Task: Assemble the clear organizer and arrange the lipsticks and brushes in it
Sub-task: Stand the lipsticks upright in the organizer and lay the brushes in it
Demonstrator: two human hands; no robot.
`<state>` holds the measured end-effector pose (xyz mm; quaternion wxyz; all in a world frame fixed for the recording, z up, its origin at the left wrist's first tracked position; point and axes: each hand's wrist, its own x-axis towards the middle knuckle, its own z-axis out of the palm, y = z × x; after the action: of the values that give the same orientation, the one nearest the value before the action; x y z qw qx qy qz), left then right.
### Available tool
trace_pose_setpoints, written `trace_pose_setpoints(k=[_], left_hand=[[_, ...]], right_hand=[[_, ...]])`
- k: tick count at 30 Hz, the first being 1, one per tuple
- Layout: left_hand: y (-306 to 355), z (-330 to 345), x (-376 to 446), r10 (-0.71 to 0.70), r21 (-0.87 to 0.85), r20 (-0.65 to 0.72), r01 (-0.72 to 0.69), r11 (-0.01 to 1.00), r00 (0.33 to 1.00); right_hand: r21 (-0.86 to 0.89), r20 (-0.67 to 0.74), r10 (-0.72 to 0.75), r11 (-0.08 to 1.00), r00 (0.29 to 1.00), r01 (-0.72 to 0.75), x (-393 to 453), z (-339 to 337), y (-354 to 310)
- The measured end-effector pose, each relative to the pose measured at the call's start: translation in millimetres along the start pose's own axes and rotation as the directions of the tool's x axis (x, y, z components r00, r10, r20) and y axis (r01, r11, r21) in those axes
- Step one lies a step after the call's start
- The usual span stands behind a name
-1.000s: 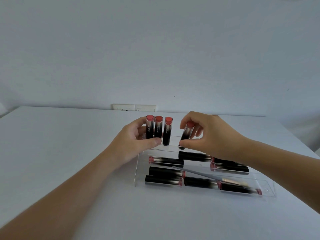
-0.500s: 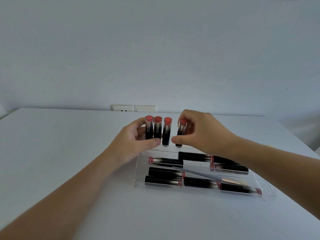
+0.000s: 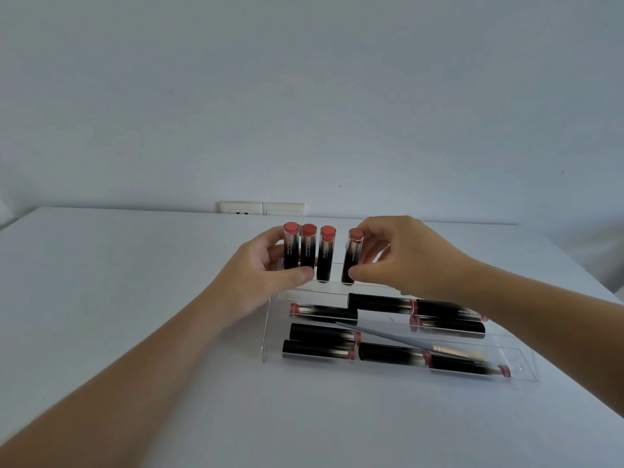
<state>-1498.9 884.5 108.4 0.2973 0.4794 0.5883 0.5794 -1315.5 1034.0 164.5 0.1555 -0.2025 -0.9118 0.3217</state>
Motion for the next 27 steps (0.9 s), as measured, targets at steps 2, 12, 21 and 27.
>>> trace_pose_setpoints(k=[2, 12, 21, 27], left_hand=[[0, 0, 0, 0.000, 0.005, -0.002, 0.000, 1.000, 1.000], [-2, -2, 1, -0.003, -0.001, 0.007, 0.003, 1.000, 1.000], [-4, -2, 1, -0.014, 0.000, 0.001, 0.014, 1.000, 1.000], [-4, -2, 1, -0.010, -0.009, 0.001, 0.010, 1.000, 1.000]], right_hand=[[0.002, -0.012, 0.002, 1.000, 1.000, -0.002, 1, 3, 0], [0.044, -0.052, -0.015, 0.999, 0.999, 0.017, 3, 11, 0], [0.037, -0.056, -0.012, 0.999, 0.998, 0.014, 2, 11, 0], [0.036, -0.059, -0.007, 0.999, 0.998, 0.009, 3, 12, 0]])
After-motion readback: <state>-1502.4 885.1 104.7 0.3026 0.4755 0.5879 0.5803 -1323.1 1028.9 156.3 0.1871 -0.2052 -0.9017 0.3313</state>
